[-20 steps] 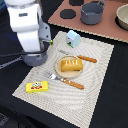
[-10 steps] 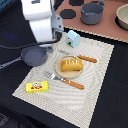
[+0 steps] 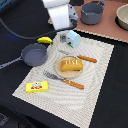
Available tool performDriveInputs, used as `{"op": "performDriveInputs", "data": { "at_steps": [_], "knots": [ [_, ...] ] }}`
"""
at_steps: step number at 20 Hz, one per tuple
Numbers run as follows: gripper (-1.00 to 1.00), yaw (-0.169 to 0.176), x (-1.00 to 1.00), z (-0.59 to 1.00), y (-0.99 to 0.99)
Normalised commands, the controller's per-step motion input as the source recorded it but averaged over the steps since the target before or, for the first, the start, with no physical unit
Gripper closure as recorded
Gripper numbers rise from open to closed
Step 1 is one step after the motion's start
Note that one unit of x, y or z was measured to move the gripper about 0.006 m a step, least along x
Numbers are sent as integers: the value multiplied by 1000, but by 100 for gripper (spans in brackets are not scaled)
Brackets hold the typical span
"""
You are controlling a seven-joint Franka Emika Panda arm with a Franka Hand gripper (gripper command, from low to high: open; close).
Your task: Interact with the objects in diverse but meaningful ways.
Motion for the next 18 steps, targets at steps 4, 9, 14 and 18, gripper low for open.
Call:
{"op": "performDriveInputs", "data": {
  "at_steps": [4, 9, 14, 18],
  "knots": [
    [-100, 0, 620, 306, 657],
    [-100, 0, 621, 246, 627],
    [-100, 0, 688, 239, 501],
    [-100, 0, 700, 252, 490]
  ]
}}
